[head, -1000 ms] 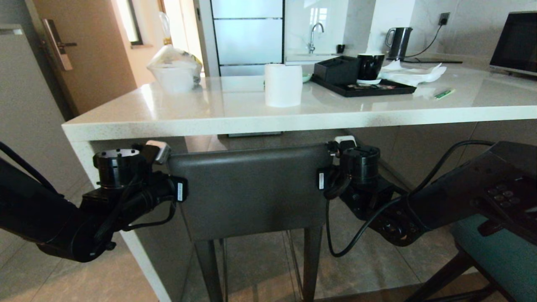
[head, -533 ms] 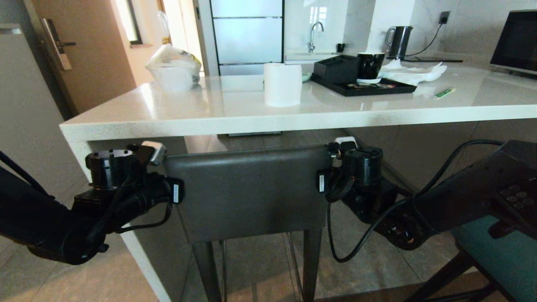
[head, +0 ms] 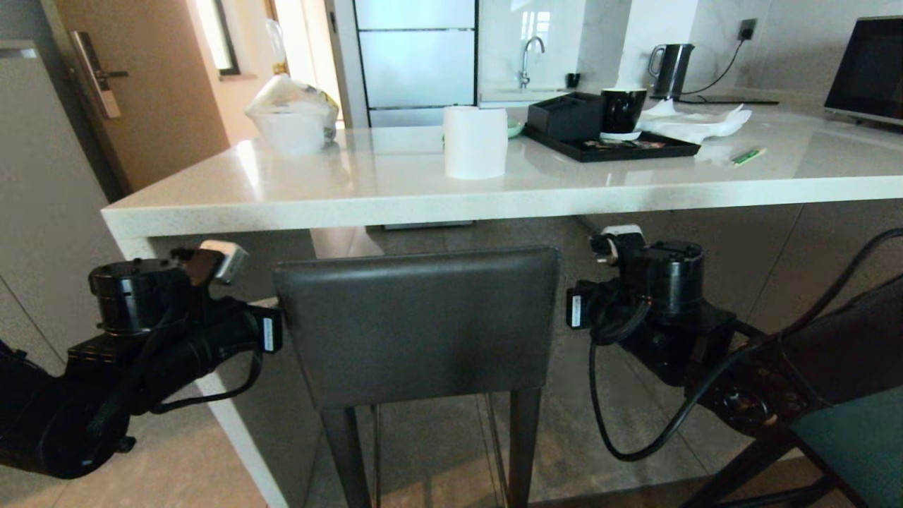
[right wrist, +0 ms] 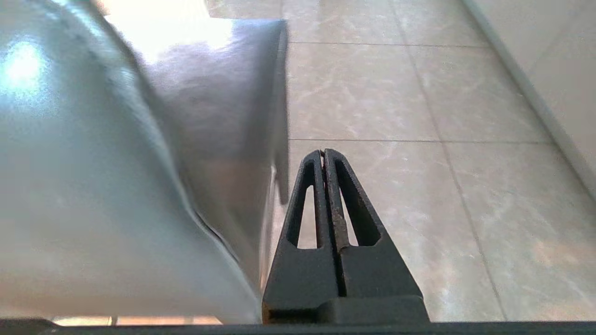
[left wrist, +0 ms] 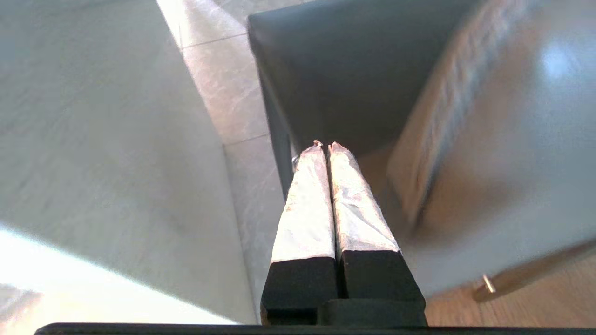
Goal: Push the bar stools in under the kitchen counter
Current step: Push the gray chair back under the dining table, then push the blue chair back under the dining table
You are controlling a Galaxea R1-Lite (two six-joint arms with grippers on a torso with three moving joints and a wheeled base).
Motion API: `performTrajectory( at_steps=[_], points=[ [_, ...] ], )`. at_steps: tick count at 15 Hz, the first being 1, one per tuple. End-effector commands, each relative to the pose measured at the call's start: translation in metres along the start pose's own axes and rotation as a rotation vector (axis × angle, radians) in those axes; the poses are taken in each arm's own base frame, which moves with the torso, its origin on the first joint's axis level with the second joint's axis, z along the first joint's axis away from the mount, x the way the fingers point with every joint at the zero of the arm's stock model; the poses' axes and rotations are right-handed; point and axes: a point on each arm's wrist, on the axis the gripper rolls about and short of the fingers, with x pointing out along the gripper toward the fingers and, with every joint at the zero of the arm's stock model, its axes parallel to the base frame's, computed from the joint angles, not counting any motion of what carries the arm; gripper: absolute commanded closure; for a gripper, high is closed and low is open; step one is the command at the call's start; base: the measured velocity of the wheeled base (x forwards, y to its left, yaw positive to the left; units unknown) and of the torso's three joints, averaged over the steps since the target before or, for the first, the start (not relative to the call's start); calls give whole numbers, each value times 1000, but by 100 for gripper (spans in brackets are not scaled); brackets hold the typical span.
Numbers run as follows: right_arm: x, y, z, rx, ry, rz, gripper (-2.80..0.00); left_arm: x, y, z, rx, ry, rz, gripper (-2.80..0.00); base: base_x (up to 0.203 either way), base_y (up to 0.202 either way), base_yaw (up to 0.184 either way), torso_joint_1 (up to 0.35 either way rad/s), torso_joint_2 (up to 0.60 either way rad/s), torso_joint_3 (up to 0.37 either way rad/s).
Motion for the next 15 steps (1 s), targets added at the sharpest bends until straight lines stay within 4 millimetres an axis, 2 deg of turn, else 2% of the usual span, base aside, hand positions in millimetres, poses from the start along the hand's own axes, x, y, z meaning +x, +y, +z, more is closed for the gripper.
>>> performTrajectory(
  at_steps=[1, 2, 4, 7, 11, 15],
  points=[
    [-21, -13, 14, 19, -42, -20, 0, -19, 3, 3, -2, -21, 18, 0, 0, 0, 0, 0, 0, 0],
    [-32, -19, 16, 23, -48, -30, 0, -29, 4, -1, -4, -12, 23, 0, 0, 0, 0, 0, 0, 0],
    [-66, -33, 21, 33, -67, -40, 0, -52, 3, 0, -6, -35, 26, 0, 0, 0, 0, 0, 0, 0],
    [-128, -54, 28, 62, -143, -45, 0, -92, -4, 11, -2, -138, -42, 0, 0, 0, 0, 0, 0, 0],
    [-205, -87, 33, 103, -258, -95, 0, -158, -13, 28, -15, -312, -217, 0, 0, 0, 0, 0, 0, 0],
    [-260, -116, 26, 78, -356, -262, 0, -235, -22, 36, -83, -356, -334, 0, 0, 0, 0, 0, 0, 0]
  ],
)
